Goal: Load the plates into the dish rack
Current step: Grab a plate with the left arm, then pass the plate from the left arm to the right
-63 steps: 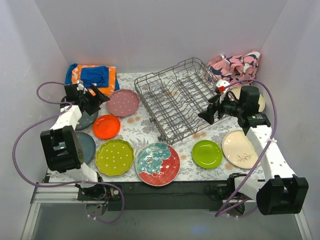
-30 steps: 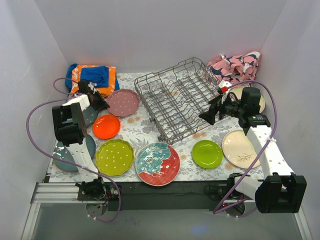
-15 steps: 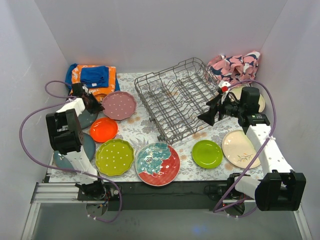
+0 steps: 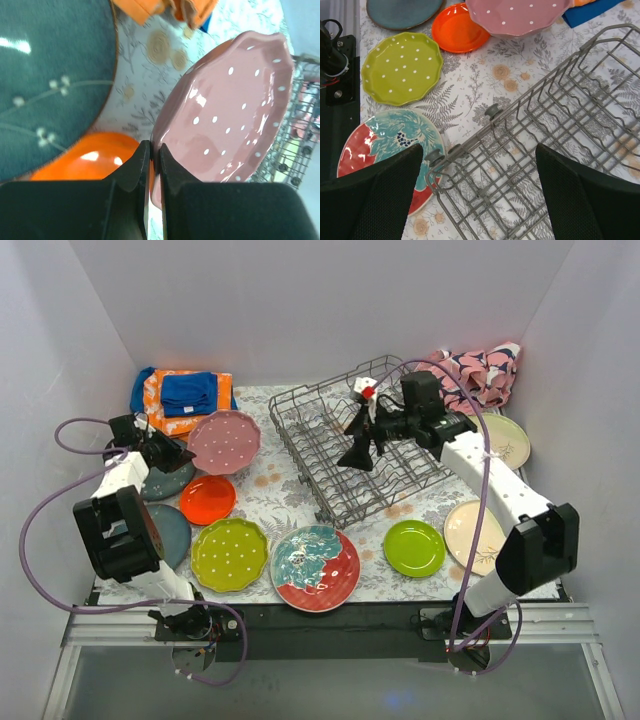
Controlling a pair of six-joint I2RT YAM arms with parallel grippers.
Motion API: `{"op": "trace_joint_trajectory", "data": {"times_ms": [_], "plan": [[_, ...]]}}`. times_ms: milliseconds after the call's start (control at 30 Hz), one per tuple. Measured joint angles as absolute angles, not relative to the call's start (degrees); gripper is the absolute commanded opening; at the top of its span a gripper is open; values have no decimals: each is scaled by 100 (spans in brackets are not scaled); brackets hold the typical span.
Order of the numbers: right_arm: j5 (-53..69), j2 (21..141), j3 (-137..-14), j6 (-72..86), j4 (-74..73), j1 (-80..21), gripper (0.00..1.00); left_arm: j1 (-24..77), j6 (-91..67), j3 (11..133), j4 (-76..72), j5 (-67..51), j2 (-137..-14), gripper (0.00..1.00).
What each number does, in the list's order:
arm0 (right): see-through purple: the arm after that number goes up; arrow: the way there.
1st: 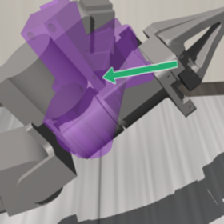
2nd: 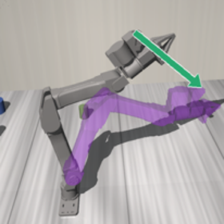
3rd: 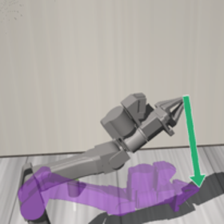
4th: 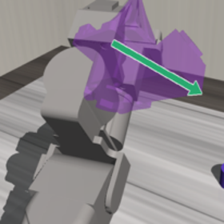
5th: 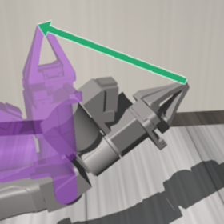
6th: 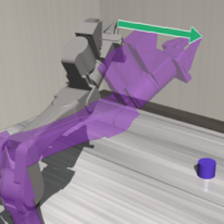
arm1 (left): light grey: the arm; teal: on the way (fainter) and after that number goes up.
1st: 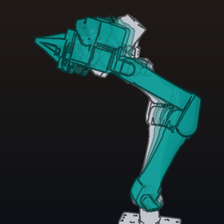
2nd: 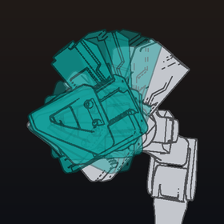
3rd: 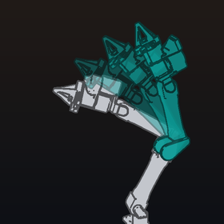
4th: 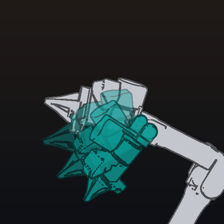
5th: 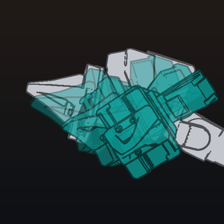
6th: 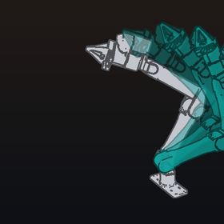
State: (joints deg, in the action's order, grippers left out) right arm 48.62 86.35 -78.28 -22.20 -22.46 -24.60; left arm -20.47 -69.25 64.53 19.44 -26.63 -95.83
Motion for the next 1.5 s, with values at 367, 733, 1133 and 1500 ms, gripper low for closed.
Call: {"op": "trace_joint_trajectory", "data": {"times_ms": [367, 733, 1133, 1500], "plan": [[4368, 9743, -8886, -926, -2298, -2978, 98, -2069, -7328, 6152, 1890, -3463, -8541, 0], [2963, 9981, -9347, 1503, -1857, -3387, 98, -1363, -7719, 5913, 1739, -3754, -8256, 0], [2202, 10180, -9190, 2676, -1612, -3487, 98, -443, -8117, 5760, 1372, -3684, -8143, 0], [2635, 10173, -8232, 3695, -847, -3260, 59, -3, -8287, 5673, 1151, -3487, -8121, 0]]}}
